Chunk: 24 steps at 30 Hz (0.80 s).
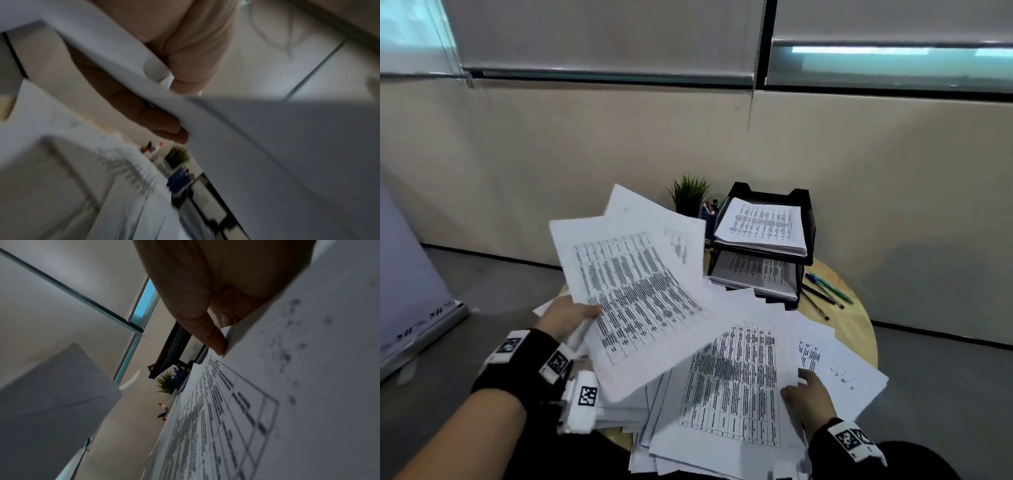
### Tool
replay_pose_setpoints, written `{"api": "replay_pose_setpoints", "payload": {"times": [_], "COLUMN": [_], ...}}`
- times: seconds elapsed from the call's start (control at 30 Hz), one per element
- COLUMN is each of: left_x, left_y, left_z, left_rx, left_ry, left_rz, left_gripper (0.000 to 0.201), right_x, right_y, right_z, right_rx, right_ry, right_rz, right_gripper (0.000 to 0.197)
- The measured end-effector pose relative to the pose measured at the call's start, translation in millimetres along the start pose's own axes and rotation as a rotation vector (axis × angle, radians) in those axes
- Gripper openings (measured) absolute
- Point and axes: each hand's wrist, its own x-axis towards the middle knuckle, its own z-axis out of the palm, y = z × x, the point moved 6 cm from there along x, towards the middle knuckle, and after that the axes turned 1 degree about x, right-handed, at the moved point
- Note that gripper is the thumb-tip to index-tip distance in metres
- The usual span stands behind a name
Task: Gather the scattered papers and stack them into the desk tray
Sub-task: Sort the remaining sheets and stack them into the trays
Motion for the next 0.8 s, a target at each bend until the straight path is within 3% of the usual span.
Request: {"api": "replay_pose_setpoints", "payload": {"times": [0.07, 0.13, 0.2, 0.37, 0.47, 0.53, 0.63, 0.8], "left_x": [0, -10, -19, -19, -20, -20, -21, -30], "left_y": [-11, -17, -23, -40, -47, -50, -49, -52], "left_z": [26, 50, 74, 108, 116, 121, 133, 155], "left_rx": [0.042, 0.084, 0.162, 0.261, 0.254, 0.155, 0.091, 0.068], "left_ry": [-0.085, -0.146, -0.186, -0.181, -0.145, -0.146, -0.186, -0.359], "left_rz": [-0.014, -0.033, -0.049, -0.074, -0.133, -0.168, -0.172, -0.152], "left_gripper": [0.054, 0.03, 0.018, 0.041, 0.045, 0.051, 0.061, 0.035], "right_x": [2, 4, 5, 4, 4, 4, 5, -7], "right_y": [2, 3, 2, 0, 2, 2, 4, -11], "right_z": [1, 1, 2, 0, 0, 6, 14, 20], "right_rx": [0.004, 0.044, 0.062, 0.078, 0.126, 0.144, 0.136, -0.152], "right_ry": [-0.032, -0.044, -0.048, -0.039, -0.04, -0.078, -0.124, -0.213], "right_rz": [0.009, 0.01, 0.001, -0.025, -0.013, -0.011, 0.006, -0.12], "right_gripper": [0.037, 0.035, 0.03, 0.017, 0.025, 0.006, 0.026, 0.03]}}
